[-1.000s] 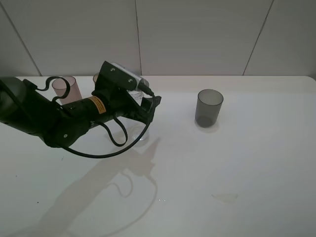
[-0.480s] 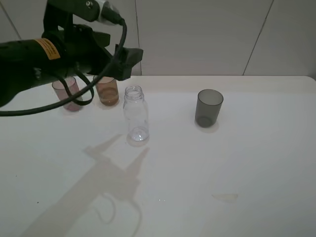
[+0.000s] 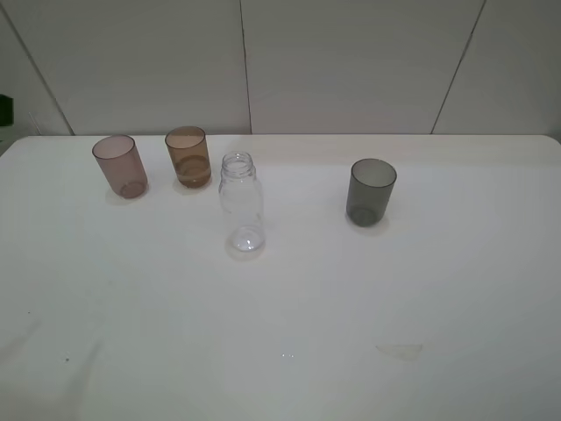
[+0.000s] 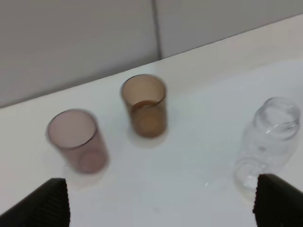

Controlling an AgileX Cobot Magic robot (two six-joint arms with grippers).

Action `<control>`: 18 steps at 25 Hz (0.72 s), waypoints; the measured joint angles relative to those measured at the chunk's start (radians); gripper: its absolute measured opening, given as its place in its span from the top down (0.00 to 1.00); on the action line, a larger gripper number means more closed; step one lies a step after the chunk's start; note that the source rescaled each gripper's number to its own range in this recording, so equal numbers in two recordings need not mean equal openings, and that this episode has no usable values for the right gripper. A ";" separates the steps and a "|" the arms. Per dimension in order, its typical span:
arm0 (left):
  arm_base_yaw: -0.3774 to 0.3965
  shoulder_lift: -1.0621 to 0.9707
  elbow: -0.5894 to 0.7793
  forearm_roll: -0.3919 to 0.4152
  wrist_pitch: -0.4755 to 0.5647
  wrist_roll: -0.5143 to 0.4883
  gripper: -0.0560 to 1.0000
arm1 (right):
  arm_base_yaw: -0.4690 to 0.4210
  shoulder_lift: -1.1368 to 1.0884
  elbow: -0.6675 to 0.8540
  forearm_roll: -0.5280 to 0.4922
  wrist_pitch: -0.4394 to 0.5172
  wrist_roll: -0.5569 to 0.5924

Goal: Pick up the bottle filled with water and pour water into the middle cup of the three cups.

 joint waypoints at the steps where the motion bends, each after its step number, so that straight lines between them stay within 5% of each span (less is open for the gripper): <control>1: 0.043 -0.065 0.000 0.003 0.056 0.000 0.00 | 0.000 0.000 0.000 0.000 0.000 0.000; 4: 0.117 -0.230 0.000 0.003 0.193 -0.003 0.00 | 0.000 0.000 0.000 0.000 0.000 0.000; 11: 0.128 -0.492 0.000 -0.043 0.461 -0.007 0.00 | 0.000 0.000 0.000 0.000 0.000 0.000; 18: 0.128 -0.657 0.027 -0.050 0.576 -0.007 0.00 | 0.000 0.000 0.000 0.000 0.000 0.000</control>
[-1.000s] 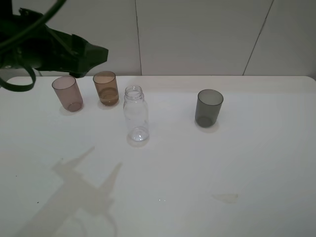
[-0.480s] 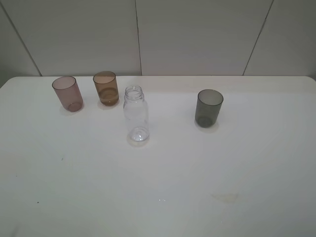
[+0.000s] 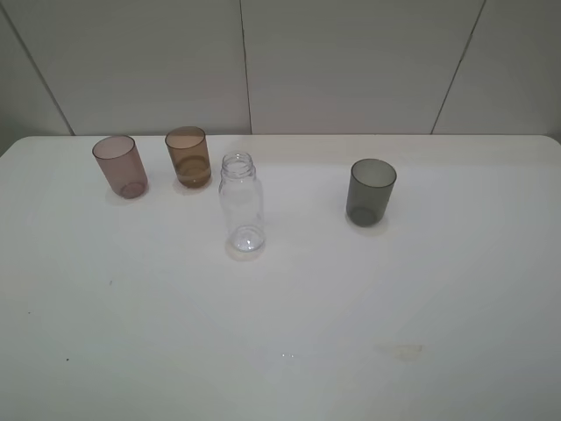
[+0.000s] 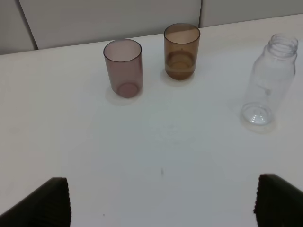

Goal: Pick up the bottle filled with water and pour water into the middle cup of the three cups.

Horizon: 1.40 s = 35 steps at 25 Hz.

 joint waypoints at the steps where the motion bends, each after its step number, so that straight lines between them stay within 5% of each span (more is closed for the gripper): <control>1: 0.000 -0.014 0.017 0.000 0.012 0.000 0.00 | 0.000 0.000 0.000 0.000 0.000 0.000; 14: 0.000 -0.020 0.142 0.010 -0.038 0.007 0.00 | 0.000 0.000 0.000 0.000 0.000 0.000; 35: 0.000 -0.020 0.147 0.041 -0.055 -0.049 0.00 | 0.000 0.000 0.000 0.000 0.000 0.000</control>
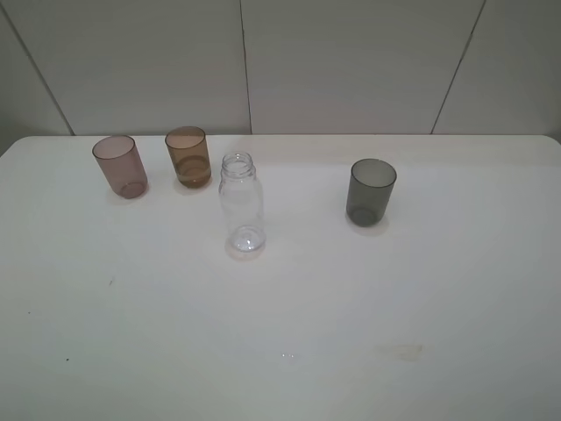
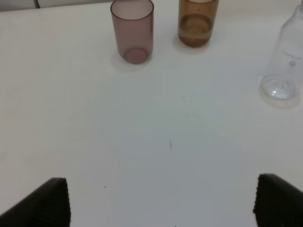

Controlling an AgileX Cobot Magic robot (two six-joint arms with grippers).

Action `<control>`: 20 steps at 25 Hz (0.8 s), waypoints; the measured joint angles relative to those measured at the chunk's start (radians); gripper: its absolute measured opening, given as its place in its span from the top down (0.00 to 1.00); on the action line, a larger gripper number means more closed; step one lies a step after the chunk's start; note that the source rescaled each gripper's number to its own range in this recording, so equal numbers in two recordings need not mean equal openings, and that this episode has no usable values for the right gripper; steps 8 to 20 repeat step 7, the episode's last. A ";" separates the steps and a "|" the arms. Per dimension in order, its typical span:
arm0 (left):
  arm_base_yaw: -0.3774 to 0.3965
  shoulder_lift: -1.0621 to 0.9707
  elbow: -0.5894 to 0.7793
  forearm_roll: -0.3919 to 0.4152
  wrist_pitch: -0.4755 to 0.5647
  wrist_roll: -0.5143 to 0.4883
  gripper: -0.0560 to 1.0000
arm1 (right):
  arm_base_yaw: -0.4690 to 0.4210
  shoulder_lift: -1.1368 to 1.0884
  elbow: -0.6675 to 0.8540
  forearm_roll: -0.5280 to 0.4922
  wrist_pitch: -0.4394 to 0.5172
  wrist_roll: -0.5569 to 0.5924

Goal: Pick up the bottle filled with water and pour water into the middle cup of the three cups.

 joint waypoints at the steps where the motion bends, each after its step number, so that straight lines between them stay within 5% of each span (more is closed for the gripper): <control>1: 0.000 0.000 0.000 0.000 0.000 0.000 0.00 | 0.000 0.000 0.000 0.000 0.000 0.000; 20: 0.000 0.000 0.000 0.000 0.000 -0.002 0.00 | 0.000 0.000 0.000 0.000 0.000 0.000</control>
